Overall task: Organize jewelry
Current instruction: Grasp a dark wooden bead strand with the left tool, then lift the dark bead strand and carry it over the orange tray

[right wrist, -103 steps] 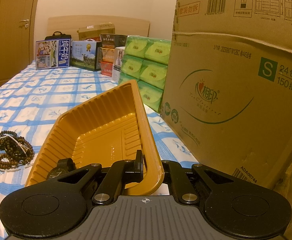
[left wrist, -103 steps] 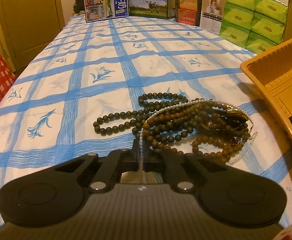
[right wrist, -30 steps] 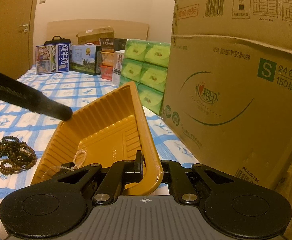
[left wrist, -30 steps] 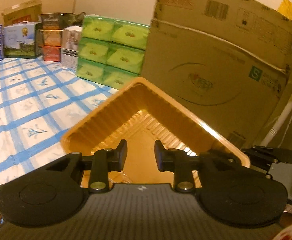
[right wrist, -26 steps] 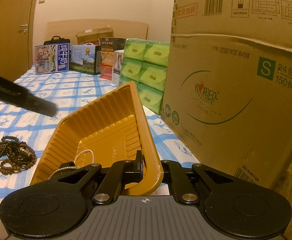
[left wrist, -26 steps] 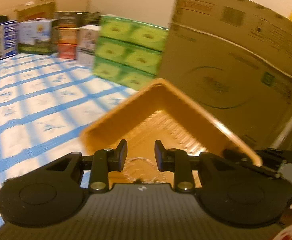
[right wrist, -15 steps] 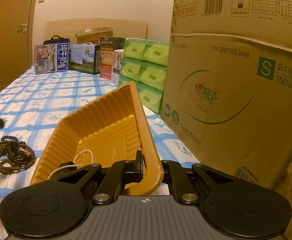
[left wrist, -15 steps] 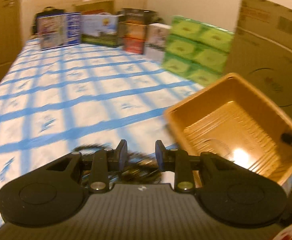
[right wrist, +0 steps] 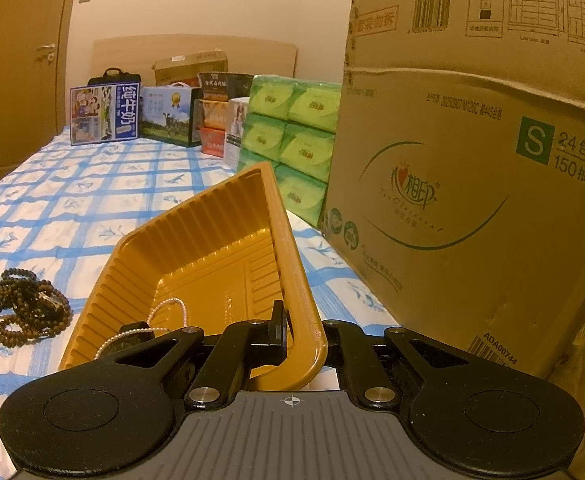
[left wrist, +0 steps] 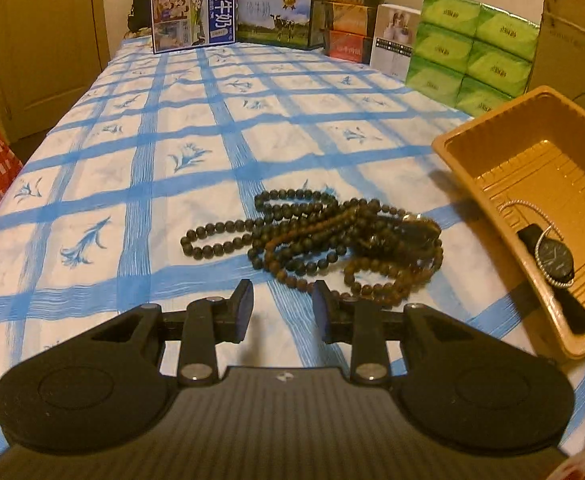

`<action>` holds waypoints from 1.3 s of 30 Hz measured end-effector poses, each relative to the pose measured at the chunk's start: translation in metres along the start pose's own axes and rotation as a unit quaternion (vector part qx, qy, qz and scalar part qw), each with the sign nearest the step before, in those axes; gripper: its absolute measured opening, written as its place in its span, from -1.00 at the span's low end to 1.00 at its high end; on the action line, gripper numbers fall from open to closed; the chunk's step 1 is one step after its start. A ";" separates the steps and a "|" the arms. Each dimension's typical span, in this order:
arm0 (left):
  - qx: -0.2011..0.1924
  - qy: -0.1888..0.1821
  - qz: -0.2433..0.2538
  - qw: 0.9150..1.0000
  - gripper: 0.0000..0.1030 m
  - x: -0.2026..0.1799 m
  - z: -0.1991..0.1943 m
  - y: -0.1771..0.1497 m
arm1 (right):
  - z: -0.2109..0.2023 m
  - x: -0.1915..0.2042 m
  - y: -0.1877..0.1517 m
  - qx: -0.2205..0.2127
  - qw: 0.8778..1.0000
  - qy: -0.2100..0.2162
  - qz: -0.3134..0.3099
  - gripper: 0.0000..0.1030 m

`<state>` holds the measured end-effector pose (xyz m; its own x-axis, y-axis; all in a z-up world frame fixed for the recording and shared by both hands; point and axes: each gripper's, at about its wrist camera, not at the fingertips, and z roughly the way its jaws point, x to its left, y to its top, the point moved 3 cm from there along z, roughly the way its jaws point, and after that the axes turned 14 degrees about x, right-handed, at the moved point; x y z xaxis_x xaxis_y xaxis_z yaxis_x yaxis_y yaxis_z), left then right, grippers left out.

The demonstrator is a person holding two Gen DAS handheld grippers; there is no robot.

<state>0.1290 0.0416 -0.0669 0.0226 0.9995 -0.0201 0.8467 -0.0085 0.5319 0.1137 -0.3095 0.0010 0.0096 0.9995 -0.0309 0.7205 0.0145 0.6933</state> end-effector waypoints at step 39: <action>-0.052 -0.045 0.005 0.998 -0.90 -0.003 -0.018 0.049 | 0.002 0.002 0.002 0.001 1.000 -0.007 -0.010 -0.89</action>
<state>0.1605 0.0392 -0.0257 0.0826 0.9927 -0.0879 0.7862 -0.0107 0.6179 0.1161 -0.3079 0.0010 0.0059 0.9985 -0.0547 0.7224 0.0336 0.6906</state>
